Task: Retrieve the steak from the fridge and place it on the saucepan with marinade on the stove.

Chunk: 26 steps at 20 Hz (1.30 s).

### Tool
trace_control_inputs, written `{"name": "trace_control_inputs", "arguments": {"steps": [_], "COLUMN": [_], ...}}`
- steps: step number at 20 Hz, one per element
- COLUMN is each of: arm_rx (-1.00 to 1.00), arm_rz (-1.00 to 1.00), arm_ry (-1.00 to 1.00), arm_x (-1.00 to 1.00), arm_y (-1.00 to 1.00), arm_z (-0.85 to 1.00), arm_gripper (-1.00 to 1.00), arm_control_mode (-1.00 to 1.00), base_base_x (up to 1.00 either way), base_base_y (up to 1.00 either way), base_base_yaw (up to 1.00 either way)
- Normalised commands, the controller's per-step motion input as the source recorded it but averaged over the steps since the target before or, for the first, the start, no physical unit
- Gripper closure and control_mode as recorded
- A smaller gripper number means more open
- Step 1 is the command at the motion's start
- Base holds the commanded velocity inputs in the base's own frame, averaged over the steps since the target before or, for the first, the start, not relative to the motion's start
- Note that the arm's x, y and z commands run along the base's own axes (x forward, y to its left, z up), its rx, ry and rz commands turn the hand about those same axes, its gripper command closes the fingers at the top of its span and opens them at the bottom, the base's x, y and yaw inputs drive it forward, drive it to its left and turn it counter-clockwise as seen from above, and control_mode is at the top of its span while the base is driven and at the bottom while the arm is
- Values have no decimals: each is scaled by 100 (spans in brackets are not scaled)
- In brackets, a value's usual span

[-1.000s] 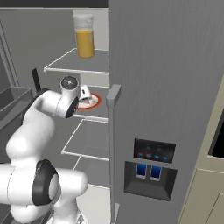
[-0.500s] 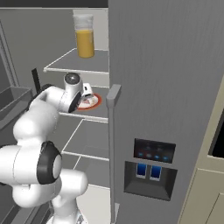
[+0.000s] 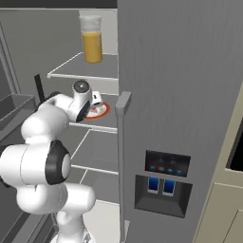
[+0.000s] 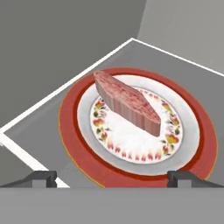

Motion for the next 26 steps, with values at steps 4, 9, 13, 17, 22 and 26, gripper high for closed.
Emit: {"name": "trace_control_inputs", "arguments": {"steps": [4,9,13,17,22,26], "arm_rx": [0,0,0,0,0,-1], "arm_rz": [6,7,9,10,8,5], "arm_ry": [0,0,0,0,0,0], "arm_x": [22,28,36,39,44,51], "arm_y": [0,0,0,0,1,11], "arm_z": [-2,-7,-15,-22,-29,-26], "arm_gripper": [-100,-100,-100,-100,-100,-100], "arm_control_mode": [-100,-100,-100,-100,-100,-100], "base_base_x": [0,0,0,0,0,0], "base_base_y": [0,0,0,0,0,0], "base_base_yaw": [0,0,0,0,0,0]}}
